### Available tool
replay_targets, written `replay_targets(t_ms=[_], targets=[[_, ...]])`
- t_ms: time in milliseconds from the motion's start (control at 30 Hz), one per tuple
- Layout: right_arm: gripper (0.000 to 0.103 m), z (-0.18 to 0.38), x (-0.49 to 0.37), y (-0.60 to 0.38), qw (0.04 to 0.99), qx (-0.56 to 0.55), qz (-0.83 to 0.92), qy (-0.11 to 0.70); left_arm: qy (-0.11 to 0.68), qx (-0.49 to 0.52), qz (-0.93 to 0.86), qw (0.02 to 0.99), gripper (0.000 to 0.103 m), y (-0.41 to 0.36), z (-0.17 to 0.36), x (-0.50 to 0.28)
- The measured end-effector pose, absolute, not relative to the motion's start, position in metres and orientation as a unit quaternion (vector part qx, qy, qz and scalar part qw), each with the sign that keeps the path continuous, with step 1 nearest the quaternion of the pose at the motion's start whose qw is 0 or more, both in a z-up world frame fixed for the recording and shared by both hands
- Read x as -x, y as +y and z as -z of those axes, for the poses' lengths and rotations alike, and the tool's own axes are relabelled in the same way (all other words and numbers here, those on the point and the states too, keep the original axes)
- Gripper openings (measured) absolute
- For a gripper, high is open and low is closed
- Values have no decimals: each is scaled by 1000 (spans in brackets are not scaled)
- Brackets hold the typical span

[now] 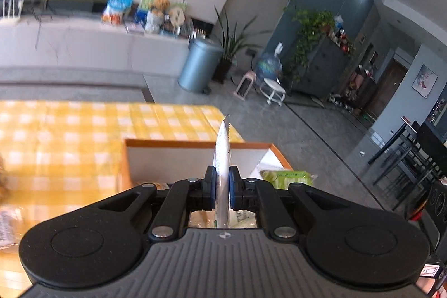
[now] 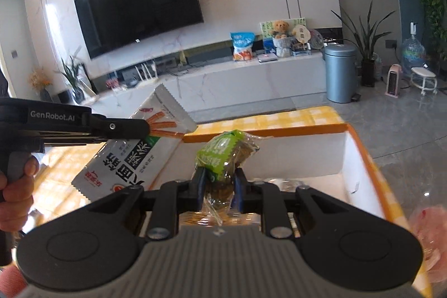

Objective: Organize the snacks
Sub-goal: 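Carry both bags over the orange box and lower them inside, then open both grippers to release the bags into the box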

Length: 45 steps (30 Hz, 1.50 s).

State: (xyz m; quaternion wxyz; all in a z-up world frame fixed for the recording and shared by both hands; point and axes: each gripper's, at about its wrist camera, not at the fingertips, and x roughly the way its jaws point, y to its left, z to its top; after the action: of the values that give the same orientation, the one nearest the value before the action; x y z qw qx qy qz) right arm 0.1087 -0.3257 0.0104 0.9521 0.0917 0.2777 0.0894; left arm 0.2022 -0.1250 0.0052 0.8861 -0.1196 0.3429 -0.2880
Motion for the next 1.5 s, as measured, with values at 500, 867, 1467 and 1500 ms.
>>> replay_targets(t_ms=[500, 867, 1467, 1500], targets=[[19, 27, -190, -387, 919, 36, -36, 392, 434, 85, 257, 859, 9, -169, 63, -263], [14, 63, -243, -388, 874, 78, -34, 478, 477, 77, 241, 842, 10, -172, 82, -272], [19, 49, -231, -372, 883, 85, -21, 460, 457, 61, 235, 855, 30, -163, 51, -254], [20, 47, -229, -370, 884, 85, -20, 459, 455, 60, 237, 856, 32, -163, 48, -252]])
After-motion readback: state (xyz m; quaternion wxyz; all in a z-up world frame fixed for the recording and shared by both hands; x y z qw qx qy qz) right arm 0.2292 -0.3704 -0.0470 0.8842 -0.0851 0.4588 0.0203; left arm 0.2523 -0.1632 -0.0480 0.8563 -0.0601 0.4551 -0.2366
